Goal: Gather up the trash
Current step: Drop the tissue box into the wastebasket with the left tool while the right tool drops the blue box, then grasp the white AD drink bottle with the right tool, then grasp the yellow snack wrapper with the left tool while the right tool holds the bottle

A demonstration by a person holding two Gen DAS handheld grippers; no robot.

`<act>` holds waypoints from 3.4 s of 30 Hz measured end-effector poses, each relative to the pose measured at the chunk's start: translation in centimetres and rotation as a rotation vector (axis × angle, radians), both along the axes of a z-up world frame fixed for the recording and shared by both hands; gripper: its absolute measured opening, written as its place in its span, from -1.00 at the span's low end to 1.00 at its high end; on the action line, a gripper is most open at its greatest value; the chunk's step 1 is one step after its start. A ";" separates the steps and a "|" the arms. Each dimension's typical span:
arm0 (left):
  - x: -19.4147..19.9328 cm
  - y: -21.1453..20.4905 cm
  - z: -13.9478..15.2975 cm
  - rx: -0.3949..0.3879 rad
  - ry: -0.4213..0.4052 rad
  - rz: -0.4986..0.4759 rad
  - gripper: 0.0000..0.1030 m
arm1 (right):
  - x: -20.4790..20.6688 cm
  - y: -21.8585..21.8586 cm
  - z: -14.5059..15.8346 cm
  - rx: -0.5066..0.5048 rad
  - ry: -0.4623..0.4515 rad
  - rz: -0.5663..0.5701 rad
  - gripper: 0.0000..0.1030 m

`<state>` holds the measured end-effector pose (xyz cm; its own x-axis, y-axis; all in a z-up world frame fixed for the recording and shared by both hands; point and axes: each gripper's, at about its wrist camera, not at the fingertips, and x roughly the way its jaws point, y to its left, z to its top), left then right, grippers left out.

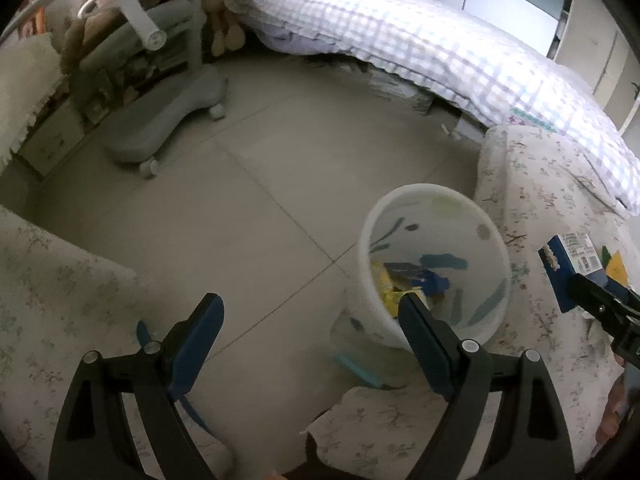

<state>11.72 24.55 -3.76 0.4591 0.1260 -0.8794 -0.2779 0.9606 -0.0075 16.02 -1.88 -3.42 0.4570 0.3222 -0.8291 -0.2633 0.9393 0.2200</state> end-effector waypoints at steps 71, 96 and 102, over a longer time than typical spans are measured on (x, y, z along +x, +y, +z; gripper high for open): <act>6.7 -25.1 2.0 -0.115 0.059 -0.385 0.76 | -0.7 -29.7 -0.6 0.150 0.225 -0.428 0.67; 8.6 -38.0 0.3 -0.182 0.069 -0.679 0.66 | -4.9 -37.0 1.0 0.203 0.213 -0.524 -0.37; 9.4 -39.6 -1.3 -0.217 0.109 -0.707 0.54 | -6.3 -39.2 0.4 0.179 0.227 -0.540 -0.37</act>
<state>21.08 -15.00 -5.07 0.2747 -0.3490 -0.8959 0.3958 0.8902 -0.2254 9.69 -41.10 -3.03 0.4132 0.2370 -0.8793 0.3119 0.8703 0.3812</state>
